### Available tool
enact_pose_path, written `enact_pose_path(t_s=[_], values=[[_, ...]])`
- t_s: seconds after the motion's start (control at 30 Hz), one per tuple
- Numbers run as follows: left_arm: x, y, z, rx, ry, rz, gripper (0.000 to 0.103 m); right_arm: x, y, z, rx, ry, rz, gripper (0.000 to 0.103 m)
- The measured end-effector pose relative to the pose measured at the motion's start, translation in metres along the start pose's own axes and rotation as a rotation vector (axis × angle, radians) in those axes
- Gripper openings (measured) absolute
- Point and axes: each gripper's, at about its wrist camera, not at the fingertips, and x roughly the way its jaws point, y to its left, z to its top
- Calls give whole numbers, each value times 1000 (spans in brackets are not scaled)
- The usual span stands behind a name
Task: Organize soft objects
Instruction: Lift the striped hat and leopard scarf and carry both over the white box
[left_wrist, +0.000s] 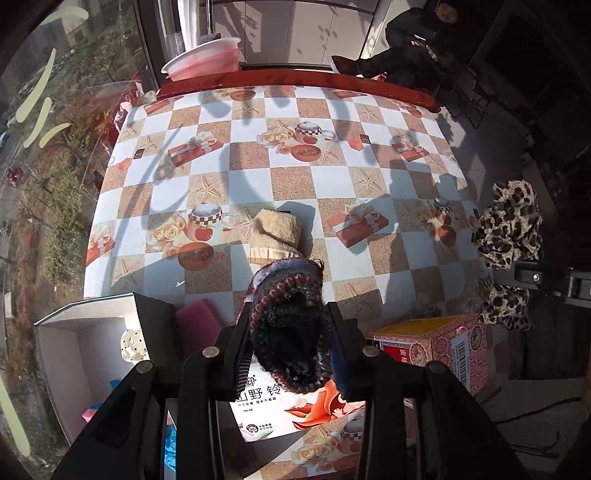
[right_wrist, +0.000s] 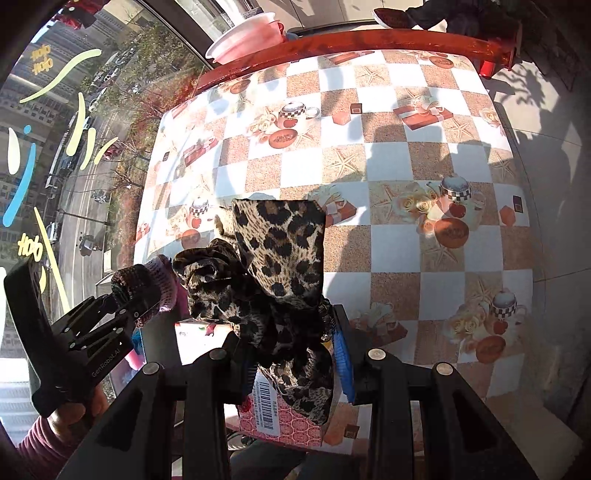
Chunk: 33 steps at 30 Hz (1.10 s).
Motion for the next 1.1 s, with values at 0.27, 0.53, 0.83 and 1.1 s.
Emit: enact_pose_path(t_s=[0.27, 0.53, 0.83, 1.1], values=[[-32, -7, -41, 85, -9, -12, 40, -19, 36, -45, -16, -20, 4, 37], [-44, 4, -76, 103, 4, -16, 40, -13, 72, -79, -38, 2, 17, 37], [-59, 31, -99, 43, -18, 7, 40, 9, 117, -106, -104, 64, 48, 37], [-68, 63, -117, -57, -30, 37, 40, 25, 152, -113, -188, 109, 46, 37]])
